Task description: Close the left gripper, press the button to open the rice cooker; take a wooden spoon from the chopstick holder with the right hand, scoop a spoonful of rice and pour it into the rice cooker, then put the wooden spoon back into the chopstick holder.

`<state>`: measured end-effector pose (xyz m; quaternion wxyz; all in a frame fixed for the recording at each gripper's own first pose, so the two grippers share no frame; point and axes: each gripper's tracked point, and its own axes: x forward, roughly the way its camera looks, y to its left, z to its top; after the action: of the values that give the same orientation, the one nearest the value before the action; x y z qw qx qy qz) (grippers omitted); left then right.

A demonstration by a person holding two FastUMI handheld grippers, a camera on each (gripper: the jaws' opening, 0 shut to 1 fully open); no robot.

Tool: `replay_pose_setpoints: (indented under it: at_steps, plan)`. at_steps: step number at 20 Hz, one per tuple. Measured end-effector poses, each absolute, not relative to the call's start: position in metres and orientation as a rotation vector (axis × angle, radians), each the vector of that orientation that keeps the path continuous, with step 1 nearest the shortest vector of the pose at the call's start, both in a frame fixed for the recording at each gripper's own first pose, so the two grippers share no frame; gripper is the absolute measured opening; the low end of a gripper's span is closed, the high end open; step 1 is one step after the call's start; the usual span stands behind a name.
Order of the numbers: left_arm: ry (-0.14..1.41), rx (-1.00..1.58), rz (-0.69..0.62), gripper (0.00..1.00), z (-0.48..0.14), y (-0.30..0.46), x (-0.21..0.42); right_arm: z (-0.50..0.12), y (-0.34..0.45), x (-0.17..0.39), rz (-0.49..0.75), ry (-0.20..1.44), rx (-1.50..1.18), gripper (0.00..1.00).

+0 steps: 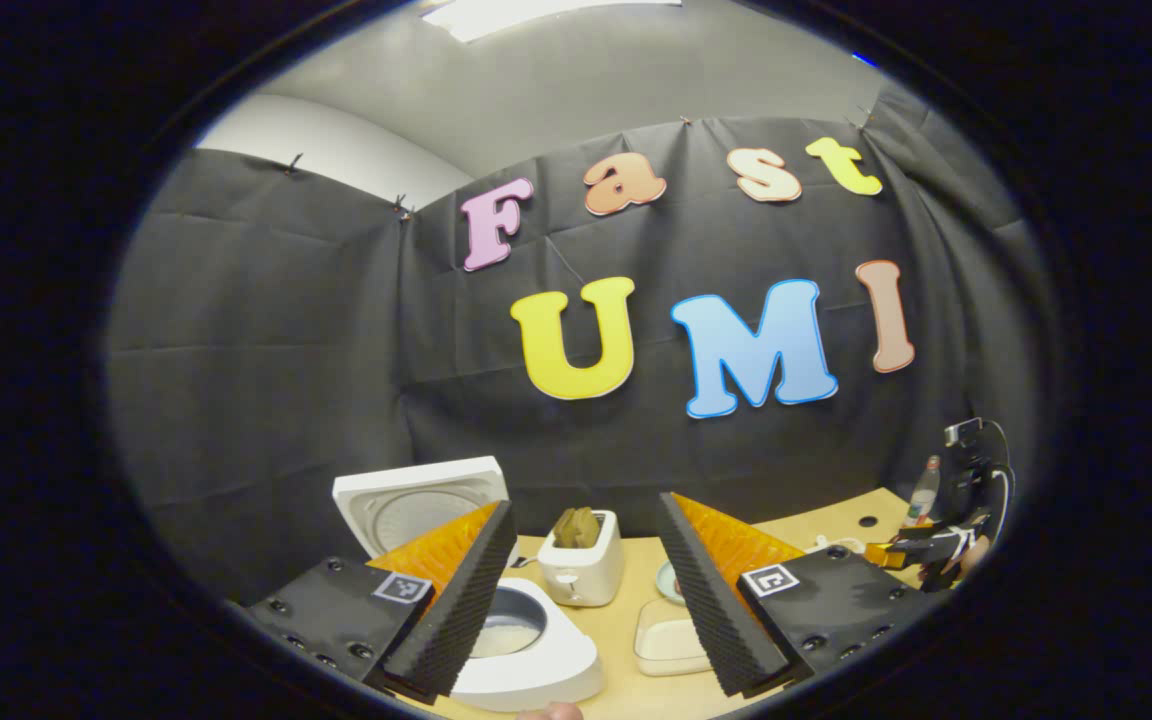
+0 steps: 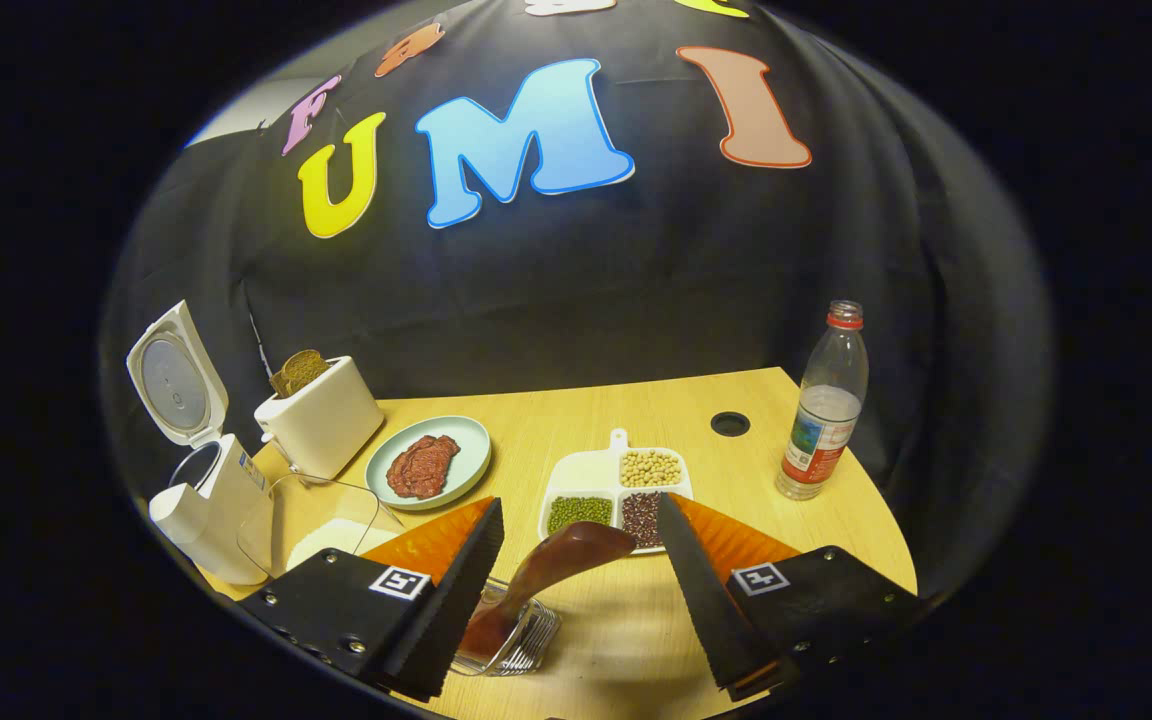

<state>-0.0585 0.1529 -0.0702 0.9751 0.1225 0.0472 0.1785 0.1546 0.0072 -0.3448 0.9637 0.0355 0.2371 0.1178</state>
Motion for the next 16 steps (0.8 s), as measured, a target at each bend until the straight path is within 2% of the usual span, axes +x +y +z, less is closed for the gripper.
replay_pose_setpoints:
  at_steps: [1, 2, 3, 4, 6, 7, 8, 9, 10, 12, 13, 14, 15, 16]
  plan:
    - [0.094, 0.245, 0.366, 0.89, -0.070, 0.156, -0.060, -0.349, 0.006, 0.154, 0.233, 0.490, 0.063, 0.84]
    - [0.097, 0.240, 0.360, 1.00, -0.071, 0.158, -0.059, -0.350, 0.006, 0.155, 0.231, 0.496, 0.068, 0.80]
    - [0.101, 0.239, 0.347, 0.97, -0.075, 0.160, -0.057, -0.352, 0.006, 0.155, 0.229, 0.501, 0.081, 0.78]
    - [0.103, 0.245, 0.339, 0.91, -0.076, 0.168, -0.052, -0.351, 0.009, 0.155, 0.232, 0.506, 0.096, 0.73]
    - [0.122, 0.243, 0.323, 0.95, -0.085, 0.182, -0.040, -0.350, 0.010, 0.153, 0.211, 0.515, 0.122, 0.69]
    - [0.132, 0.231, 0.306, 0.97, -0.088, 0.186, -0.032, -0.351, 0.011, 0.153, 0.200, 0.517, 0.127, 0.61]
    - [0.125, 0.225, 0.281, 1.00, -0.087, 0.192, -0.020, -0.352, 0.013, 0.153, 0.195, 0.511, 0.127, 0.61]
    - [0.120, 0.223, 0.253, 0.97, -0.085, 0.195, -0.012, -0.354, 0.015, 0.152, 0.197, 0.518, 0.126, 0.61]
    - [0.121, 0.223, 0.224, 1.00, -0.085, 0.199, -0.004, -0.361, 0.017, 0.149, 0.196, 0.538, 0.129, 0.61]
    - [0.121, 0.243, 0.177, 1.00, -0.085, 0.207, 0.010, -0.360, 0.018, 0.149, 0.155, 0.531, 0.171, 0.44]
    - [0.118, 0.256, 0.158, 0.97, -0.084, 0.211, 0.017, -0.358, 0.019, 0.148, 0.133, 0.516, 0.167, 0.39]
    - [0.110, 0.263, 0.136, 1.00, -0.082, 0.213, 0.021, -0.355, 0.022, 0.147, 0.131, 0.499, 0.161, 0.43]
    - [0.104, 0.263, 0.109, 0.97, -0.081, 0.214, 0.026, -0.348, 0.028, 0.141, 0.126, 0.491, 0.190, 0.38]
    - [0.109, 0.262, 0.082, 1.00, -0.084, 0.214, 0.028, -0.347, 0.032, 0.137, 0.118, 0.492, 0.208, 0.32]
